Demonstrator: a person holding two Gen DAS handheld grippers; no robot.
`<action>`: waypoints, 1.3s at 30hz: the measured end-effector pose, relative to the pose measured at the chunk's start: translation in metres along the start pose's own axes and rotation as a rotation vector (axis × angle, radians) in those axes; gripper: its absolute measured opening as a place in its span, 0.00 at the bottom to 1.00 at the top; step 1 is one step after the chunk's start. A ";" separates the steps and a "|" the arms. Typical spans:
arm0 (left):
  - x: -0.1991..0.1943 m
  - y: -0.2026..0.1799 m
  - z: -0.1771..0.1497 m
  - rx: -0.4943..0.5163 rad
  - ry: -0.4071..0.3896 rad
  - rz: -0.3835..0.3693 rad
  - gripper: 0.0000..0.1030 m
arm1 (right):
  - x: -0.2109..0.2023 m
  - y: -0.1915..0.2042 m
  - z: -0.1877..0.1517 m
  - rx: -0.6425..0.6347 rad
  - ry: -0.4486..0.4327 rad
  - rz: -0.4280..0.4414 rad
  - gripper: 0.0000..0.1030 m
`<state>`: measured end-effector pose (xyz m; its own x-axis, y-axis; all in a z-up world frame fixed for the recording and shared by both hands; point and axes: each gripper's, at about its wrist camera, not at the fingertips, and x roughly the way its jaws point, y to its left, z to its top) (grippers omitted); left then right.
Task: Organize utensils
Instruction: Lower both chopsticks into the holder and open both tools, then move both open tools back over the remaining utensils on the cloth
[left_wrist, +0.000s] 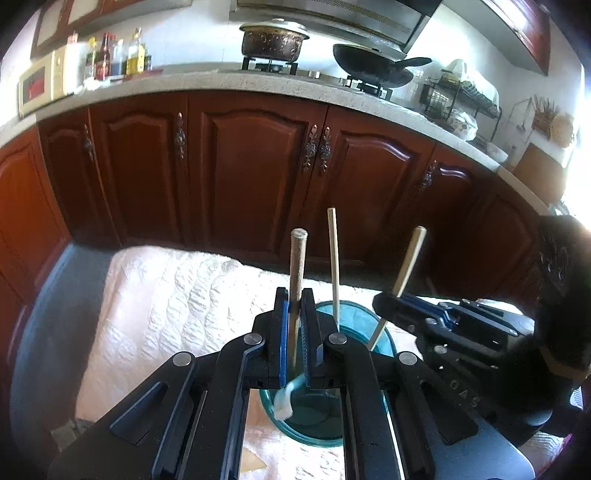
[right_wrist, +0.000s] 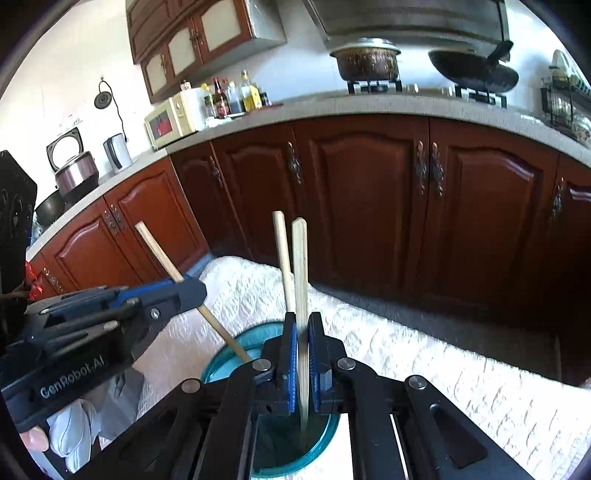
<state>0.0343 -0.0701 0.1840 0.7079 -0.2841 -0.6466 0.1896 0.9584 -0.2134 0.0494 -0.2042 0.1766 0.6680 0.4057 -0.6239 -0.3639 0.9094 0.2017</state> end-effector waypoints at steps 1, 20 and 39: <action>0.000 0.001 0.001 -0.006 0.003 0.000 0.05 | -0.002 -0.003 -0.001 0.017 0.004 0.004 0.06; -0.046 -0.030 -0.034 0.022 -0.024 0.013 0.43 | -0.056 -0.020 -0.038 0.118 0.027 -0.027 0.36; -0.066 -0.074 -0.085 0.095 -0.003 -0.010 0.43 | -0.116 -0.033 -0.102 0.179 0.056 -0.166 0.40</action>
<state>-0.0846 -0.1251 0.1803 0.7075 -0.2936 -0.6428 0.2603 0.9539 -0.1491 -0.0819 -0.2905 0.1653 0.6700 0.2483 -0.6997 -0.1279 0.9669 0.2206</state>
